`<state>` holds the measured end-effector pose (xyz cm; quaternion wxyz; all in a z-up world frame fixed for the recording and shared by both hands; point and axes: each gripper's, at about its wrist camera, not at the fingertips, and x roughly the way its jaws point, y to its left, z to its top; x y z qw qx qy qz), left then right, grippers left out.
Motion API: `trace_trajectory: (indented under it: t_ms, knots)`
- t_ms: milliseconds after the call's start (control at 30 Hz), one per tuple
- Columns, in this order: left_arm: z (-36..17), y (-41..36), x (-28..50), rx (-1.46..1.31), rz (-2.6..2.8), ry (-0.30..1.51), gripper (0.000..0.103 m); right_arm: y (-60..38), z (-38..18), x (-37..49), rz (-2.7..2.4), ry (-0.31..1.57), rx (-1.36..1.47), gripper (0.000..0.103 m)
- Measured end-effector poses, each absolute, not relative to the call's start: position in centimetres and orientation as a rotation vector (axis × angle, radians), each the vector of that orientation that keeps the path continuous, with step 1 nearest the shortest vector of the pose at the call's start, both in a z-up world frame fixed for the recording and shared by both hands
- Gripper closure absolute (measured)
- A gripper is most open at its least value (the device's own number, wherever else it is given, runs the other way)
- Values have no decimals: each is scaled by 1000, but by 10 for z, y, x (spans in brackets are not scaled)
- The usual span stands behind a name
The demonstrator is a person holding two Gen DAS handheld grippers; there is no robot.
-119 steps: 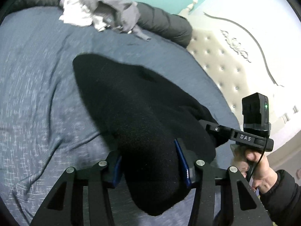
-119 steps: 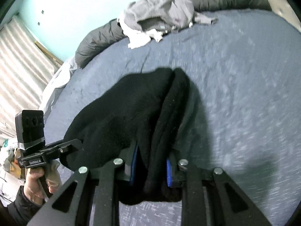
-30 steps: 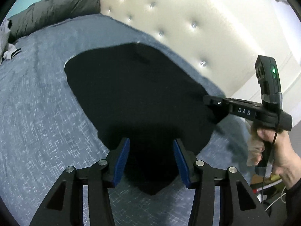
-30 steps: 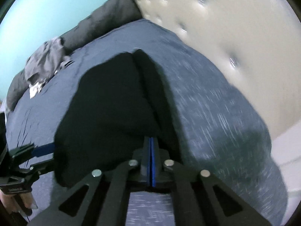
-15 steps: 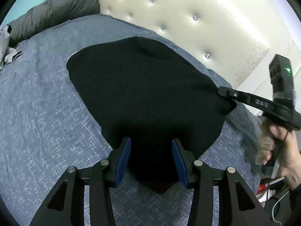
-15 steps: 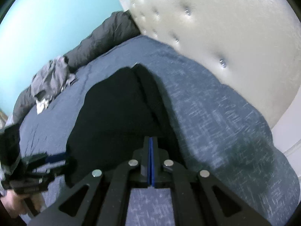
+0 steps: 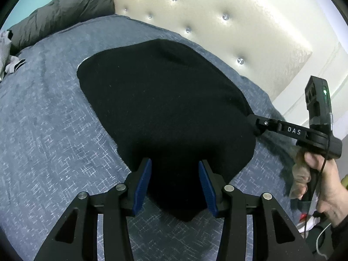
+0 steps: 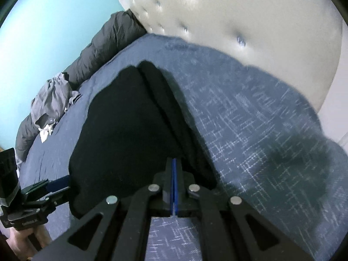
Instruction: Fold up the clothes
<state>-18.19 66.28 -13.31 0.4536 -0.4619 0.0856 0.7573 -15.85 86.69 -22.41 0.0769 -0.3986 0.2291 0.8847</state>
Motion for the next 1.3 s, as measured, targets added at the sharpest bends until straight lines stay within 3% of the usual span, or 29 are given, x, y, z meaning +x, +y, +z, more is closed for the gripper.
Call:
trace_trajectory:
  t_ms: [1300]
  knots:
    - [21, 562, -108, -932, 2002, 156, 55, 758, -81, -58, 2678, 559, -969, 103]
